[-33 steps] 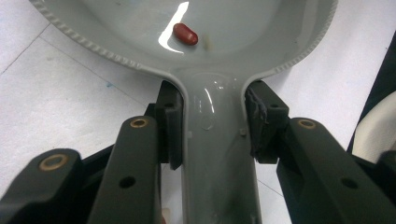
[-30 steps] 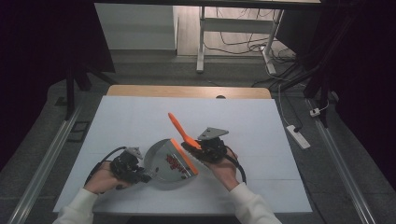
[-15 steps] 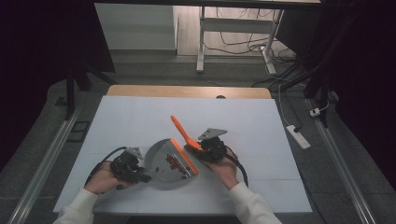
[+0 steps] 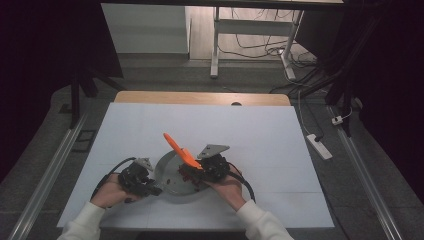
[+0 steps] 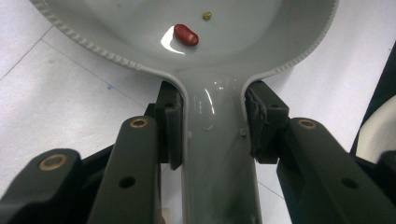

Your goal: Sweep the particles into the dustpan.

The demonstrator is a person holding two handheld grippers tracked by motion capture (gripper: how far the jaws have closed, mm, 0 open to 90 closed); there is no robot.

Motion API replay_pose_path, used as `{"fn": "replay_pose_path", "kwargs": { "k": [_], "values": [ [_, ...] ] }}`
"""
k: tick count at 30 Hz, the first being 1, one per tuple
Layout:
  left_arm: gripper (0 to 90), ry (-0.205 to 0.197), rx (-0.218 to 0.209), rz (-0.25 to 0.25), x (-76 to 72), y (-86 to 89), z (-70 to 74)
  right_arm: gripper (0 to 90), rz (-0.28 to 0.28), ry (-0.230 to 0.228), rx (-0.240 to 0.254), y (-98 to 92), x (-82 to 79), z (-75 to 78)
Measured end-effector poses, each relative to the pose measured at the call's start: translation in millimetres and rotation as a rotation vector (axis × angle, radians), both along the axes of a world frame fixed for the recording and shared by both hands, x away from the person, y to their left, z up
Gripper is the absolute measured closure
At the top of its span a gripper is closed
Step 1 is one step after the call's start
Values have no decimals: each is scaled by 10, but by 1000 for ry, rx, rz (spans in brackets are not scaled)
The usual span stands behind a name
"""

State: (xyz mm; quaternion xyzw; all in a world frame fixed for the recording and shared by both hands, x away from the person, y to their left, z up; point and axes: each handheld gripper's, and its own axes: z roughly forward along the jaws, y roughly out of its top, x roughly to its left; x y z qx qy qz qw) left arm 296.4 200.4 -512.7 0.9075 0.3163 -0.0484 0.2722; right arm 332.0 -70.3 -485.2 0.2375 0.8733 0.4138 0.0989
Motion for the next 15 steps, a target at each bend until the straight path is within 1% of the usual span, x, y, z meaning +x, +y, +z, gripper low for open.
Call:
{"fn": "replay_pose_path", "kwargs": {
  "k": [3, 6, 11, 15],
  "values": [
    [618, -1, -2, 1, -4, 0, -5, 698, -7, -29, 7, -30, -8, 61],
    [618, -7, -7, 1, -8, 4, -10, 699, -27, -35, 36, -116, 22, 125],
    [618, -16, -16, 1, -10, 15, -8, 699, -66, -46, 57, -263, 80, 197],
    [617, -23, -19, 4, -5, 23, -11, 699, -84, -53, 66, -360, 124, 239]
  ]
}}
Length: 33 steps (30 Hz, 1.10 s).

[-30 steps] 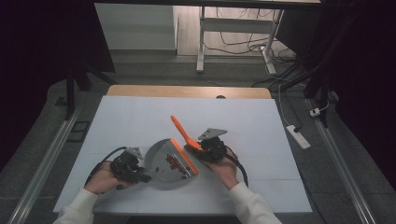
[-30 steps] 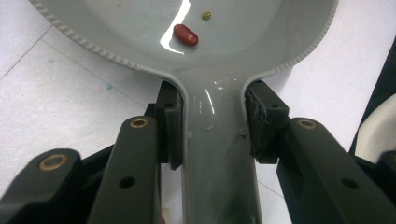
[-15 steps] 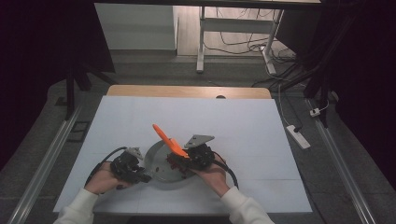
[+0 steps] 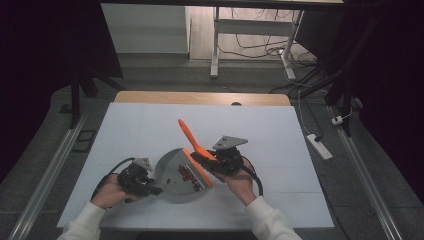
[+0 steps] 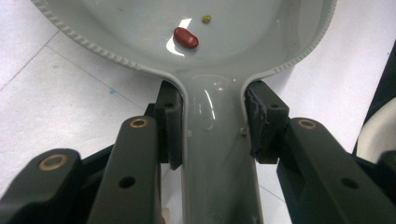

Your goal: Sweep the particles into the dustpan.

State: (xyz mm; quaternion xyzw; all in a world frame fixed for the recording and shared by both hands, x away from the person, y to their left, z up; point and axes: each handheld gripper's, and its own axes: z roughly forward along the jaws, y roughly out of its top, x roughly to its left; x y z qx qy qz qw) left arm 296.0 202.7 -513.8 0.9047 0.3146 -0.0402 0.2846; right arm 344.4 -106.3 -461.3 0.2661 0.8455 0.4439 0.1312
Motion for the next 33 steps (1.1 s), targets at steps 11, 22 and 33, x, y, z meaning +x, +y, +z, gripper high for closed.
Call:
{"fn": "replay_pose_path", "kwargs": {
  "k": [11, 22, 33],
  "values": [
    [617, -35, -73, 57, 11, 56, 36, 699, -12, -17, 4, -248, 78, 92],
    [617, -47, -103, 93, -32, 70, 95, 699, -53, -12, 22, -532, 74, 189],
    [617, -48, -151, 167, -132, 146, 159, 699, -44, -11, -7, -779, -37, 167]
  ]
}}
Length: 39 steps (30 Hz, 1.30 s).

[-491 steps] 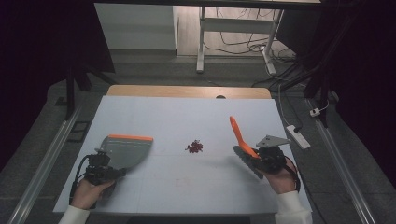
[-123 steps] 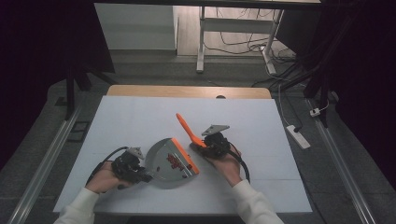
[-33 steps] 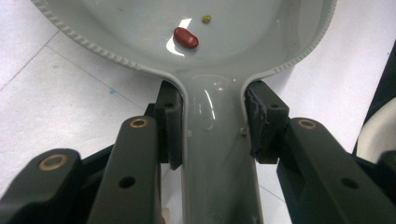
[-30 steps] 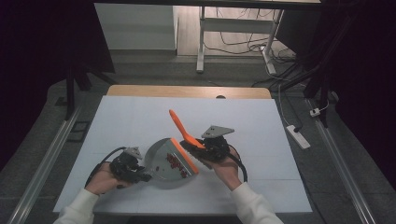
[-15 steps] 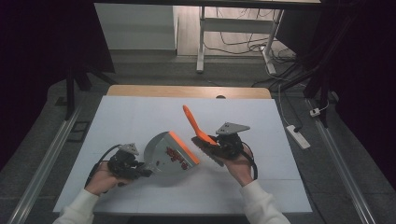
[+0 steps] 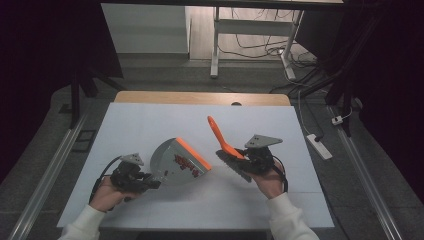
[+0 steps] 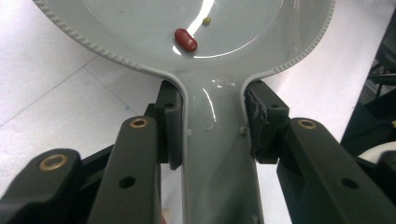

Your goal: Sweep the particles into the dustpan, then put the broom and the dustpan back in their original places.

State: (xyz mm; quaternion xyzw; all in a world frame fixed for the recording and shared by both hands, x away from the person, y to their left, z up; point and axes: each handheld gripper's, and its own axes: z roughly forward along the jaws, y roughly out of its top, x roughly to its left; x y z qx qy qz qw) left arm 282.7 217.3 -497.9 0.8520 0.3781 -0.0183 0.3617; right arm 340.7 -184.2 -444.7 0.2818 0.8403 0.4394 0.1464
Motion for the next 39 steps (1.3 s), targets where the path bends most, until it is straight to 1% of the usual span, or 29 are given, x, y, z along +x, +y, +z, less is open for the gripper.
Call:
{"fn": "replay_pose_path", "kwargs": {
  "k": [3, 5, 7, 10, 12, 14, 18, 22, 25, 29, 37, 39],
  "values": [
    [617, -6, -4, 30, -10, 30, 7, 699, -5, 5, 5, -82, -47, -13],
    [617, -6, -7, 43, -18, 44, 17, 699, -10, 3, 1, -131, -70, -20],
    [617, -4, -14, 41, -27, 53, 24, 699, -18, 6, 6, -184, -82, -24],
    [617, -2, -17, 56, -42, 52, 26, 699, -41, 22, 22, -246, -89, -26],
    [617, -4, -12, 58, -50, 60, 28, 699, -33, 25, 23, -278, -105, -29],
    [617, -11, -15, 72, -63, 72, 28, 699, -30, 19, 15, -310, -120, -32],
    [617, -18, -32, 105, -86, 114, 17, 699, -34, 24, 18, -399, -121, -46],
    [617, -20, -34, 144, -102, 149, -2, 699, -45, 37, 22, -483, -111, -72],
    [617, -20, -45, 173, -132, 170, -22, 699, -55, 46, 26, -537, -103, -101],
    [617, -26, -45, 216, -158, 187, -35, 699, -60, 56, 20, -577, -87, -135],
    [617, -26, -36, 291, -193, 222, -64, 699, -59, 73, 8, -566, -72, -167],
    [617, -20, -30, 316, -198, 233, -74, 699, -57, 78, 2, -563, -74, -173]
  ]
}}
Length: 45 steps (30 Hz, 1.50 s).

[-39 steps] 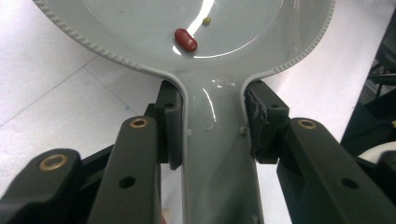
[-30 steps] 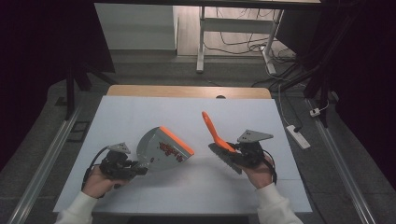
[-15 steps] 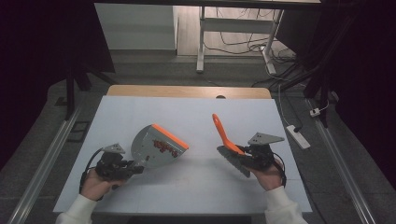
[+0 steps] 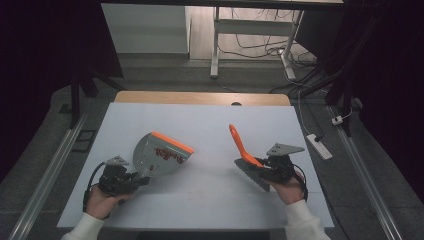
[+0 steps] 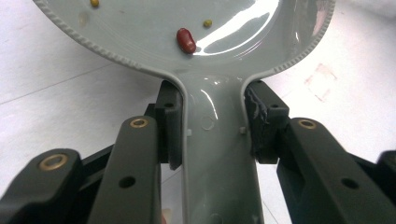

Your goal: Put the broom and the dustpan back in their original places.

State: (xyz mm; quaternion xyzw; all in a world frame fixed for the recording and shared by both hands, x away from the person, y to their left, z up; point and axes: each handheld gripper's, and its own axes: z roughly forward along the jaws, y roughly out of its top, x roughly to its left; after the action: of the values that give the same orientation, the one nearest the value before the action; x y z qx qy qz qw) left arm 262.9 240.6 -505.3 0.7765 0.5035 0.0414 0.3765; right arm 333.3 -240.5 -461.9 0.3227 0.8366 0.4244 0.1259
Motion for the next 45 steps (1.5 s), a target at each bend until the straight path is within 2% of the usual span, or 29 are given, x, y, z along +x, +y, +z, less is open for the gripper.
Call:
{"fn": "replay_pose_path", "kwargs": {
  "k": [8, 14, 18, 28, 36, 45],
  "values": [
    [617, 8, 5, 80, -4, 21, -30, 699, -2, 11, -8, 23, -24, 19],
    [617, 3, 9, 115, -27, 2, -28, 698, -2, 7, -9, 9, -68, 46],
    [617, 15, 8, 140, -21, -2, -47, 698, -17, 11, -6, -41, -66, 50],
    [617, 20, -26, 213, -35, -16, -82, 698, -57, 31, 10, -173, -79, 38],
    [617, 11, -32, 265, -66, -49, -105, 698, -64, 88, 21, -197, -88, -45],
    [617, 35, -24, 308, -38, -37, -163, 698, -84, 175, 66, -222, -51, -158]
  ]
}}
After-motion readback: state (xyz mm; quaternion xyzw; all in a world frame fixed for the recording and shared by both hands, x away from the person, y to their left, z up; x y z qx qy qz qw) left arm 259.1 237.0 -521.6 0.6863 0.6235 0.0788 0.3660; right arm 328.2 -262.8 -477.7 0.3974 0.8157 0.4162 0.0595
